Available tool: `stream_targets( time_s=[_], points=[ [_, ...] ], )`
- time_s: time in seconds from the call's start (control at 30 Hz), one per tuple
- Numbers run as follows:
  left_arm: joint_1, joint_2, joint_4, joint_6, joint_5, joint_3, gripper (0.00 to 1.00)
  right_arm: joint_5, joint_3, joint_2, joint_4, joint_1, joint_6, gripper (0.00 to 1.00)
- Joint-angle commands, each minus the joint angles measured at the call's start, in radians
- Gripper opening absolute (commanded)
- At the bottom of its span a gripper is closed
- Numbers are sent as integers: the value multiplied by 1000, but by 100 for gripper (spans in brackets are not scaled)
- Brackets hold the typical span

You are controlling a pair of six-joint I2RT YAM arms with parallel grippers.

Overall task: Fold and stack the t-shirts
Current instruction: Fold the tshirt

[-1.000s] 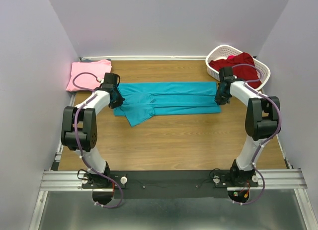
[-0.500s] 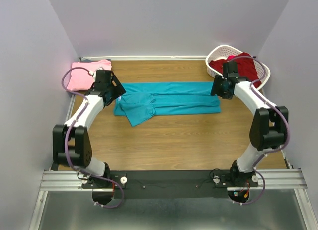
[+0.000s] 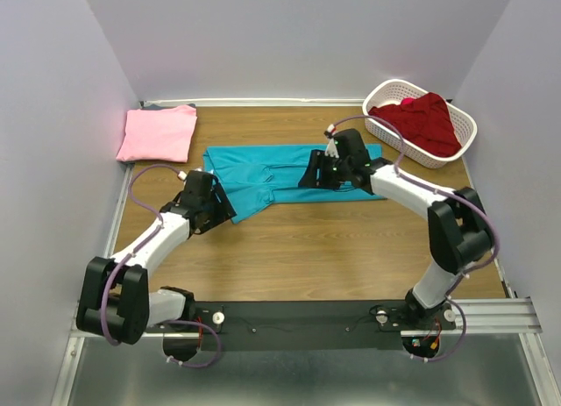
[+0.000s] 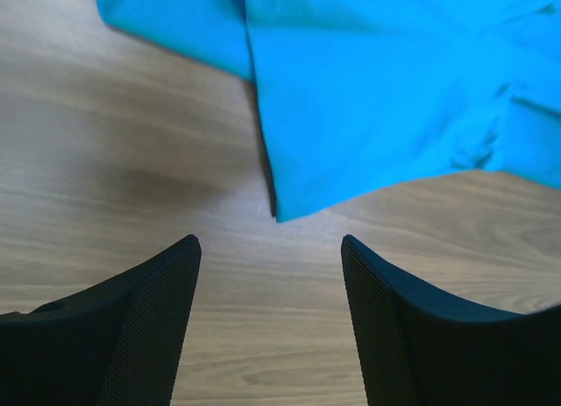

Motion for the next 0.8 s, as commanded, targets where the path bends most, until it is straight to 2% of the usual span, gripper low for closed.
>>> stream_targets(
  time_s=[0.0,0.1,0.27,0.77],
  points=[
    [-29,31,64,-48,44,-15,72,-126,-17,79,160,39,99,63],
    [-52,107,85,-53,44,-7,69,-155,-8,147,215,61,124,60],
    [-61,176,98,-56,39,6,58,-193,22,233,274,86,150,59],
    [-66,246,102,-51,27,23,31,-262,135,406,315,130,195,54]
  ],
)
